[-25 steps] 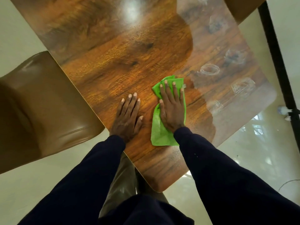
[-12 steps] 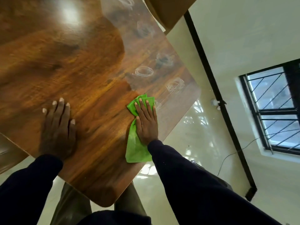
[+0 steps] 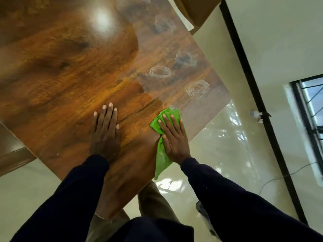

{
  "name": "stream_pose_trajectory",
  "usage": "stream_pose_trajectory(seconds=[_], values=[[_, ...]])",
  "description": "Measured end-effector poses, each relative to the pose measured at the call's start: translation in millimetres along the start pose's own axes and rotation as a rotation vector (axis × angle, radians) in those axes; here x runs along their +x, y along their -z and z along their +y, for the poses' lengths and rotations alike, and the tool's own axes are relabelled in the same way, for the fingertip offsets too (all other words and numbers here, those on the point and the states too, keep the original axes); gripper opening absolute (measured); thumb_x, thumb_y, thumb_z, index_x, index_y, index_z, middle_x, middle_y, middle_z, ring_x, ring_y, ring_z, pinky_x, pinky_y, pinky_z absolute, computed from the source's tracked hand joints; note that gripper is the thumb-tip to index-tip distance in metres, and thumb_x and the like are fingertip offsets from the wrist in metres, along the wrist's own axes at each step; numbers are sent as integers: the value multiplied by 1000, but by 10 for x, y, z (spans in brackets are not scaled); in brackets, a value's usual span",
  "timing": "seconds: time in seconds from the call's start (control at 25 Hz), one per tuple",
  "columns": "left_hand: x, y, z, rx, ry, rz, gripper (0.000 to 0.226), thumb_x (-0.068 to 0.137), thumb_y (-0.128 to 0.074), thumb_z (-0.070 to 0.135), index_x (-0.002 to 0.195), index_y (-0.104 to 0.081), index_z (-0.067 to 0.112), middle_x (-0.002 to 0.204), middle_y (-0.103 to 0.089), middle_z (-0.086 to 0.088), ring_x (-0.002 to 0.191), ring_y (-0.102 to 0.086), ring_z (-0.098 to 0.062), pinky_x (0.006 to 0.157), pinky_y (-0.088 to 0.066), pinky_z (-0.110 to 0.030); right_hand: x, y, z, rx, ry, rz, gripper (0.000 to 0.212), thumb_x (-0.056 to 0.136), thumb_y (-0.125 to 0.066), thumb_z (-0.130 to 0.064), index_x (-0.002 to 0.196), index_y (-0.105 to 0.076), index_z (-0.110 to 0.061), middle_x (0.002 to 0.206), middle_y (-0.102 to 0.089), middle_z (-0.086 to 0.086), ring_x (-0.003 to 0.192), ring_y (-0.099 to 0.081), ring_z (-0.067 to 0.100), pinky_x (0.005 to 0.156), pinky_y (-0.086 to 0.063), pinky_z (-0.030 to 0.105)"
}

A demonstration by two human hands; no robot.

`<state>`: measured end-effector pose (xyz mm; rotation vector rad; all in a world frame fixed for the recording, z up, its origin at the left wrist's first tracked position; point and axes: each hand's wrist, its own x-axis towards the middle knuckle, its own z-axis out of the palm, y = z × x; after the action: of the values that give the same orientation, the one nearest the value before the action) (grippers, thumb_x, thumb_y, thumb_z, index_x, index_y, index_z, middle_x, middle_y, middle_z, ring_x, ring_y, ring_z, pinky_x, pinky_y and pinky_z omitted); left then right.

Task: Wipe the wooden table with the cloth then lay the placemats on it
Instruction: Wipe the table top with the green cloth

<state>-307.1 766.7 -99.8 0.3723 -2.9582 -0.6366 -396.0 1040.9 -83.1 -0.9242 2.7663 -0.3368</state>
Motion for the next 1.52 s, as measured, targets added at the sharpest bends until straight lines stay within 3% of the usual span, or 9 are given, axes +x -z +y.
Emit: stream_pose_trajectory(seconds=[0.36, 0.48, 0.64, 0.84, 0.96, 1.2, 1.28, 1.4, 1.52], values=[[-31, 13, 43, 30, 8, 31, 54, 111, -36, 17, 162, -30, 2, 173, -24, -13, 162, -17, -27, 129, -19, -55, 685, -76, -288, -53, -46, 63, 58, 112, -26, -35, 168, -24, -18, 177, -17, 5, 165, -6, 30, 131, -10, 60], [-17, 40, 63, 31, 4, 46, 54, 110, -39, 16, 162, -32, 2, 172, -25, -13, 162, -19, -27, 129, -21, -55, 490, -86, -379, -13, 133, -32, 57, 113, -24, -36, 167, -27, -17, 177, -17, 6, 164, -6, 32, 129, -12, 63], [-3, 54, 79, 29, 29, 40, 55, 110, -40, 16, 163, -31, 4, 173, -24, -12, 162, -19, -26, 128, -22, -55, 330, 27, 71, -11, 371, -104, 56, 111, -29, -33, 164, -35, -18, 175, -24, 6, 163, -15, 32, 127, -17, 66], [3, 56, 61, 24, 52, 16, 57, 110, -41, 17, 164, -27, 3, 174, -21, -12, 162, -16, -25, 130, -19, -52, 1015, 86, -22, -52, 104, 21, 56, 112, -27, -31, 167, -28, -20, 176, -20, 5, 164, -10, 29, 129, -15, 63], [27, 72, 62, 20, 103, 38, 61, 109, -44, 17, 164, -24, 1, 174, -19, -14, 163, -14, -26, 130, -20, -52, 1303, -5, -375, -73, 75, 43, 57, 112, -27, -32, 168, -24, -19, 177, -15, 6, 164, -6, 32, 131, -10, 61], [23, 49, 61, 22, 99, 59, 61, 108, -46, 18, 163, -25, 0, 173, -20, -16, 162, -16, -29, 129, -21, -54, 833, 83, -159, -58, 463, -159, 58, 112, -28, -32, 168, -26, -17, 177, -15, 7, 164, -7, 31, 130, -12, 62], [34, 26, 56, 28, 107, 59, 61, 108, -46, 18, 163, -27, -1, 173, -21, -16, 162, -17, -29, 130, -20, -54, 976, 160, 70, -66, 406, -106, 57, 111, -30, -29, 167, -27, -17, 176, -18, 6, 164, -9, 30, 129, -15, 63], [38, 20, 37, 39, 103, 58, 61, 108, -46, 18, 163, -28, -1, 173, -21, -16, 162, -17, -29, 130, -19, -53, 1554, 174, -20, -56, 152, 17, 57, 112, -30, -30, 167, -27, -18, 176, -19, 6, 164, -9, 29, 129, -15, 61], [19, 22, 34, 34, 93, 57, 60, 108, -47, 18, 163, -27, 0, 173, -21, -16, 162, -16, -28, 130, -20, -54, 2022, 108, -426, -73, 150, 55, 58, 111, -32, -31, 168, -26, -19, 177, -18, 6, 164, -10, 31, 130, -12, 59]])
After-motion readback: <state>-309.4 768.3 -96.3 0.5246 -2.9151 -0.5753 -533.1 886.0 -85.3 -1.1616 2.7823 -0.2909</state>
